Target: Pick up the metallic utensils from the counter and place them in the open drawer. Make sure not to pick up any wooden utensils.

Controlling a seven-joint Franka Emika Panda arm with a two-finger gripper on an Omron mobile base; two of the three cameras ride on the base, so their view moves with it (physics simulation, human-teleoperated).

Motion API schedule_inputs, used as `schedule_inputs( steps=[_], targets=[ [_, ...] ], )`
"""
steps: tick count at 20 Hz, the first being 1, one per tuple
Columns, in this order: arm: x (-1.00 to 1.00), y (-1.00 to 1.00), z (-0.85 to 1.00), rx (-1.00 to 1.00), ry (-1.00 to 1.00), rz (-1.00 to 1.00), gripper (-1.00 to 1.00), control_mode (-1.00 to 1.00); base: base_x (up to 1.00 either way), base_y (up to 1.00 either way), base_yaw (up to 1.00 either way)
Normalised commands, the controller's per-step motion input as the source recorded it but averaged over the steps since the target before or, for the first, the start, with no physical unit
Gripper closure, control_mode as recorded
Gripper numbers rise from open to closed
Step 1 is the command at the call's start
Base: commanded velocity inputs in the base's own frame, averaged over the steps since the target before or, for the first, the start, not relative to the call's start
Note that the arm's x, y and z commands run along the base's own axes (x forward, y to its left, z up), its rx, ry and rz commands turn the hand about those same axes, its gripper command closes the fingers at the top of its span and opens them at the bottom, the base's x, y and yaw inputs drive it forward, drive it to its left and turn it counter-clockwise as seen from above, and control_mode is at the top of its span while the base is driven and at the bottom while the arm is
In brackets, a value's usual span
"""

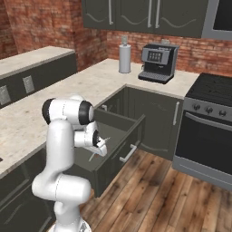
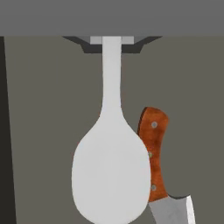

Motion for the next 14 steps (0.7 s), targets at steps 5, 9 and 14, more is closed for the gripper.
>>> schedule_inputs(
  steps=[5,9,14],
  targets=[
    [0.00,0.00,-0.08,0.00,0.00,0.00,1.00,-1.00,0.00,0.00,0.00],
    [0.01,0.01,-0.01,0.00,0.00,0.00,-1.00,-1.00,0.00,0.00,0.00],
    [0.02,0.00,0.00,0.00,0.00,0.00,-1.00,-1.00,0.00,0.00,0.00]
  ],
)
